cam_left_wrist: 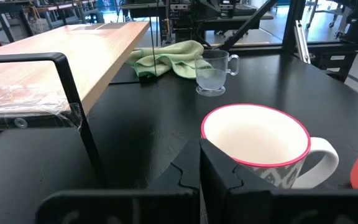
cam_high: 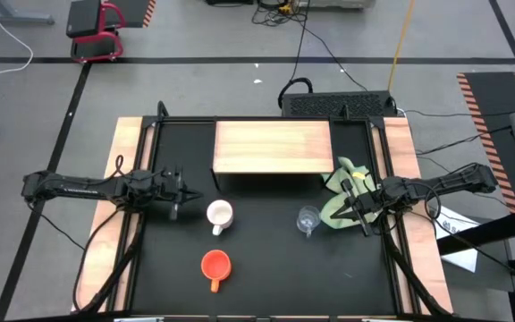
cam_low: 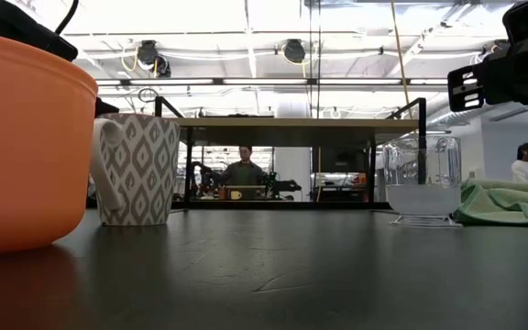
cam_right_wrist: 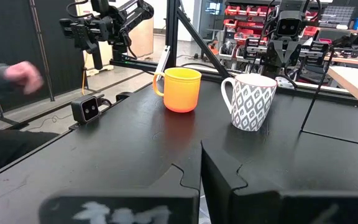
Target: Stack small to large cups/mugs on shelf
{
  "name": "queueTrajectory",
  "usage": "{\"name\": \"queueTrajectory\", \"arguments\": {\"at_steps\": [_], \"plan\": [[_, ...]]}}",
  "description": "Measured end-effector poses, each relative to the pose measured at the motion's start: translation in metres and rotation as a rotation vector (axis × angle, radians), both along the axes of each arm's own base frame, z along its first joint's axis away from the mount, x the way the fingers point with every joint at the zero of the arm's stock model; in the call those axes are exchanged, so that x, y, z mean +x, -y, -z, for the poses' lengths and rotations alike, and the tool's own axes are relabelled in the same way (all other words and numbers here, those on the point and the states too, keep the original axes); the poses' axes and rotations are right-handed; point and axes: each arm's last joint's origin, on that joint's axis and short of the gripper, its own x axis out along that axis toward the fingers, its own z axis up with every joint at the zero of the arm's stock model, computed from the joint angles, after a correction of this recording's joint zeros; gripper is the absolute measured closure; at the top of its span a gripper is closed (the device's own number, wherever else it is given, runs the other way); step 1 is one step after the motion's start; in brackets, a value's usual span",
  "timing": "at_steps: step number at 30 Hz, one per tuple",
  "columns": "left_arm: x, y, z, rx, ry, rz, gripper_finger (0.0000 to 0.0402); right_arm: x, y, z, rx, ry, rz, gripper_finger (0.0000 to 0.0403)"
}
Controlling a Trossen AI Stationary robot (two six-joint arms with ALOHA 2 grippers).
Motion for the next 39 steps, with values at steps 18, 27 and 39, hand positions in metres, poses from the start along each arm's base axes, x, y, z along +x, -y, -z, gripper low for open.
{"name": "queueTrajectory", "arguments": {"at_steps": [18,27,39], "plan": [[0.001,-0.001,-0.003,0.007,0.036,-0.042,0.0398,0.0,0.0,0.0,0.0,0.0,0.0,0.0403],[0.002,-0.002,-0.014,-0.022,0.141,-0.055,0.0398,0.0,0.0,-0.002,0.003,0.016,0.0,0.0403],[0.001,0.001,-0.025,-0.039,0.254,0.024,0.0398,0.0,0.0,-0.002,-0.04,0.032,-0.004,0.0403]]}}
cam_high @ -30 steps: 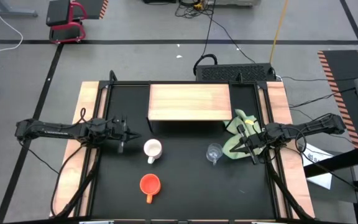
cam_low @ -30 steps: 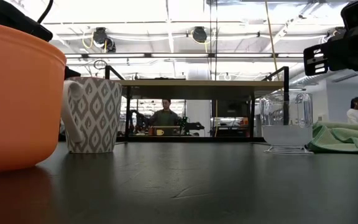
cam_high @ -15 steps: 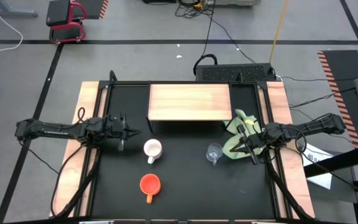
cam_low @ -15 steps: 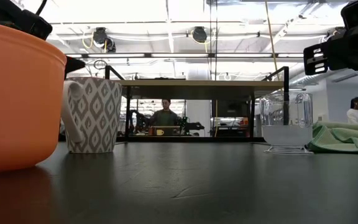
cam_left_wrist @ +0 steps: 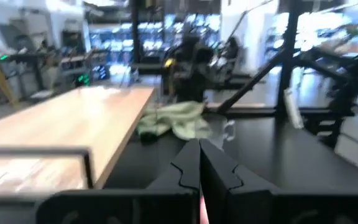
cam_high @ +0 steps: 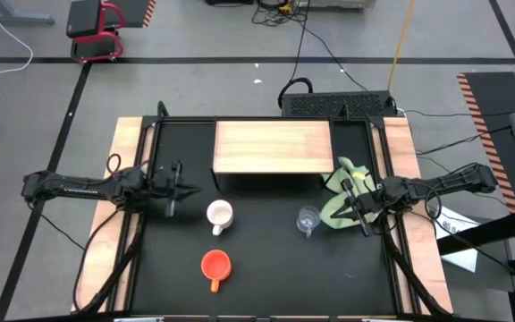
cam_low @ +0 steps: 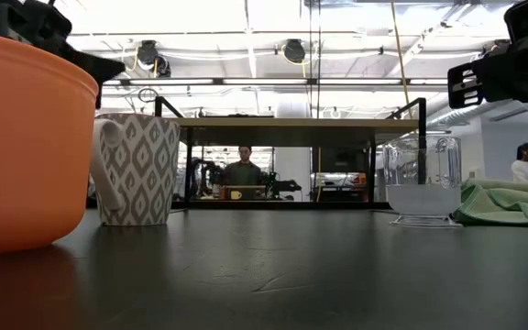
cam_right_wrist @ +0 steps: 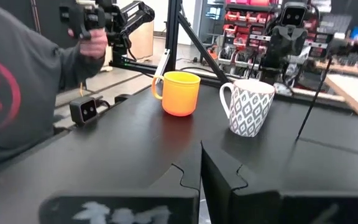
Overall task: Stack small to large cups/mugs on shelf
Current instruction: Put the gray cup on the shelf
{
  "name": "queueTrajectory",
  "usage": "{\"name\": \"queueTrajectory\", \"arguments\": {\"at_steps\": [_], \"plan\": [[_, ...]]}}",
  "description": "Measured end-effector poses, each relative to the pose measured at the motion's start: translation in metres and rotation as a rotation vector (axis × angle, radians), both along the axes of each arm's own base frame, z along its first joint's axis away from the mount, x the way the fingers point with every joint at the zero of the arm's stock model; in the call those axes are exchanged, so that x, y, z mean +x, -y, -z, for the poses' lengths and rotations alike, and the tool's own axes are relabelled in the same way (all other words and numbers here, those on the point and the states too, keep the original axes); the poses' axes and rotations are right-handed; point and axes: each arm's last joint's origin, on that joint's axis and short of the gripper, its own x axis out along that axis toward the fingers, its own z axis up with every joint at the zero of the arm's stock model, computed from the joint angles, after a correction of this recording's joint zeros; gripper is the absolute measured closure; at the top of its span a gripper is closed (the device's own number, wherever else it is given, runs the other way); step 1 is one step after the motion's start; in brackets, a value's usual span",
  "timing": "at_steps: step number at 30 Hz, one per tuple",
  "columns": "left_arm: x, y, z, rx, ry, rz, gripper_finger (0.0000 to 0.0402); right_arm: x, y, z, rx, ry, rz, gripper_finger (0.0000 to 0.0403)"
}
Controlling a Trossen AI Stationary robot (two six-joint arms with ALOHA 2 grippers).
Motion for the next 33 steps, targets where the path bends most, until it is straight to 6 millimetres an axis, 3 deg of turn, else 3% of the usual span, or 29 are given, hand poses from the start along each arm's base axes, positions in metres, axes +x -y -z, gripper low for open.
{"name": "queueTrajectory", "arguments": {"at_steps": [8,13,19,24,33], "plan": [[0.002,0.003,-0.029,0.05,0.052,0.111,0.04,0.0,0.0,-0.003,-0.035,0.046,-0.003,0.0403],[0.006,0.003,-0.058,0.08,0.021,0.101,0.0401,0.0,0.0,-0.003,-0.026,0.041,-0.002,0.0403],[0.016,0.003,-0.091,0.059,-0.238,0.11,0.0401,0.0,0.0,-0.003,-0.026,0.041,-0.002,0.0403],[0.032,0.002,-0.107,0.033,-0.471,0.069,0.0401,0.0,0.0,-0.003,-0.026,0.041,-0.002,0.0403],[0.067,0.01,-0.133,0.134,-0.727,0.148,0.0401,0.0,0.0,-0.002,-0.029,0.038,-0.002,0.0403]]}}
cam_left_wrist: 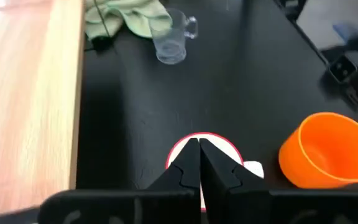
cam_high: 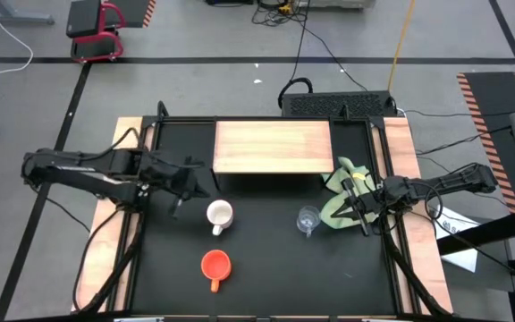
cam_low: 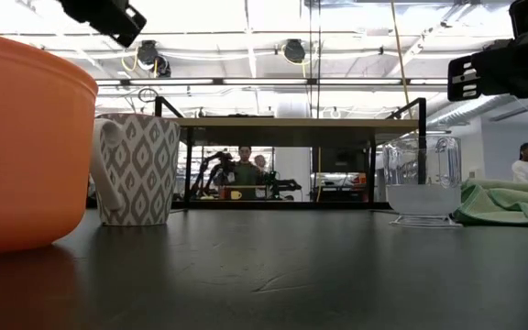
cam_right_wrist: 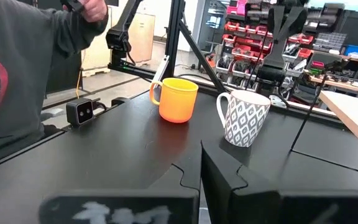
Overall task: Stack small to large cups/mugs on shelf
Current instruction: Put the gray cup on the shelf
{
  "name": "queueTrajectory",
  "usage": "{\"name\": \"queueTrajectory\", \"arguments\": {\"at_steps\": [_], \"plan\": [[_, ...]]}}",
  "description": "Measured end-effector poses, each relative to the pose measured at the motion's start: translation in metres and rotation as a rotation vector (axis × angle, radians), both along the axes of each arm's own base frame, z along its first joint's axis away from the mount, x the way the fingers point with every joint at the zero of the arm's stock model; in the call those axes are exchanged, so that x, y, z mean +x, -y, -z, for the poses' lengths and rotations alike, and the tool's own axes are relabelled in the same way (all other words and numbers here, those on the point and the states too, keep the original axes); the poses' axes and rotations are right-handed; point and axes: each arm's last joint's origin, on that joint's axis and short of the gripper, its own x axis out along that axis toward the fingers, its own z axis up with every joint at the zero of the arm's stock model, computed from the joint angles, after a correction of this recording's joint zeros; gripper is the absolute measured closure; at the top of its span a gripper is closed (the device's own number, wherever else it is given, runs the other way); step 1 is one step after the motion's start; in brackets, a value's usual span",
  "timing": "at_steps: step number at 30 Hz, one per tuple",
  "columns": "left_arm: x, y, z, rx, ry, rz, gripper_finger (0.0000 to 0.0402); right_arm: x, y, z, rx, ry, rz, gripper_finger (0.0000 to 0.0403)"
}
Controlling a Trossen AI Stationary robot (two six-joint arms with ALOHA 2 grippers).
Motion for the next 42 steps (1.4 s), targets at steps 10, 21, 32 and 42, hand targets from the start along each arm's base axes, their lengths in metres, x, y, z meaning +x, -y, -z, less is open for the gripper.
{"name": "queueTrajectory", "arguments": {"at_steps": [10,21,32,42], "plan": [[0.047,0.005,-0.006,0.083,-0.282,0.085,0.0401,0.0,0.0,0.005,-0.024,-0.04,-0.001,0.0403],[0.086,0.007,0.002,0.048,-0.397,0.11,0.0354,0.0,0.0,0.004,-0.029,-0.033,-0.002,0.0403],[0.087,0.006,0.002,-0.018,-0.407,0.118,0.0236,0.0,0.0,0.004,-0.029,-0.033,-0.001,0.0403],[0.088,0.005,0.029,0.047,-0.412,0.137,0.0202,0.0,0.0,0.004,-0.029,-0.033,-0.001,0.0403]]}}
